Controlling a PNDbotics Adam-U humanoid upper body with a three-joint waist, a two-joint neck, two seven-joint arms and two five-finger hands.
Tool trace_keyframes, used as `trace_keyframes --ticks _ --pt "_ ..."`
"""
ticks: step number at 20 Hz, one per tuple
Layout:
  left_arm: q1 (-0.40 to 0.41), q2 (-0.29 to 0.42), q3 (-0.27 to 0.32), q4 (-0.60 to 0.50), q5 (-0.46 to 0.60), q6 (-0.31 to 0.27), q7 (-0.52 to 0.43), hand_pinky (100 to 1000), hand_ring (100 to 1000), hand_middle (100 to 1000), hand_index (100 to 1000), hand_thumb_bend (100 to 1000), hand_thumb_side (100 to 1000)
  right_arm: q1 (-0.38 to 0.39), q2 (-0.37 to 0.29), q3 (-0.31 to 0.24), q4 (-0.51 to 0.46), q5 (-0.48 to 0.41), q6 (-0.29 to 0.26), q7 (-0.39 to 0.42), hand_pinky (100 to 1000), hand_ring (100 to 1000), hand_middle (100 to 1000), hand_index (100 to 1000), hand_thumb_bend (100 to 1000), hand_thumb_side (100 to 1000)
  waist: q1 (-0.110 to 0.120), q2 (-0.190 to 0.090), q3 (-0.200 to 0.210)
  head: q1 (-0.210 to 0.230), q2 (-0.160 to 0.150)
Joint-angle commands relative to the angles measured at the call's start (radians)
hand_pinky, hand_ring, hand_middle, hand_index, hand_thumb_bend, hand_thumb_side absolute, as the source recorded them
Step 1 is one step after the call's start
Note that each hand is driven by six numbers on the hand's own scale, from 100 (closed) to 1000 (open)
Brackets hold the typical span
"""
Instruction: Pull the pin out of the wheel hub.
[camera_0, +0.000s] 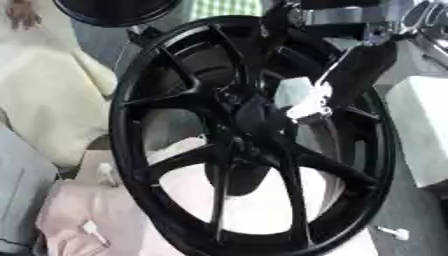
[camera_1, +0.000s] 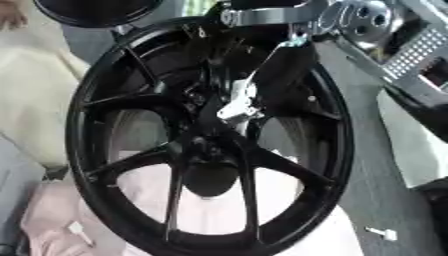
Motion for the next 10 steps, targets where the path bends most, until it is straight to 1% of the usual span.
trace_keyframes --ticks 1,7,10 --pt "-0.01 0.02 0.001 -0.014 0.001 -0.004 -0.003 695 521 487 601 843 512 -0.003 -0.035 -0.03 0.012 0.007 -0.02 -0.004 855 800 768 820 532 481 0.009 -0.016 0.0 0.005 -0.002" --pt "-0.011 0.021 0.002 -0.013 0.002 -0.004 -0.005 695 521 487 601 843 512 0.017 -0.054 -0.055 0.03 0.009 -0.039 -0.018 852 796 762 816 498 449 0.009 -0.014 0.0 0.007 -0.006" --pt "-0.011 0.022 0.002 -0.013 0.002 -0.004 -0.006 696 521 487 601 842 510 0.023 -0.057 -0.059 0.045 0.018 -0.042 -0.02 849 792 753 808 474 405 0.009 -0.014 0.0 0.007 -0.006"
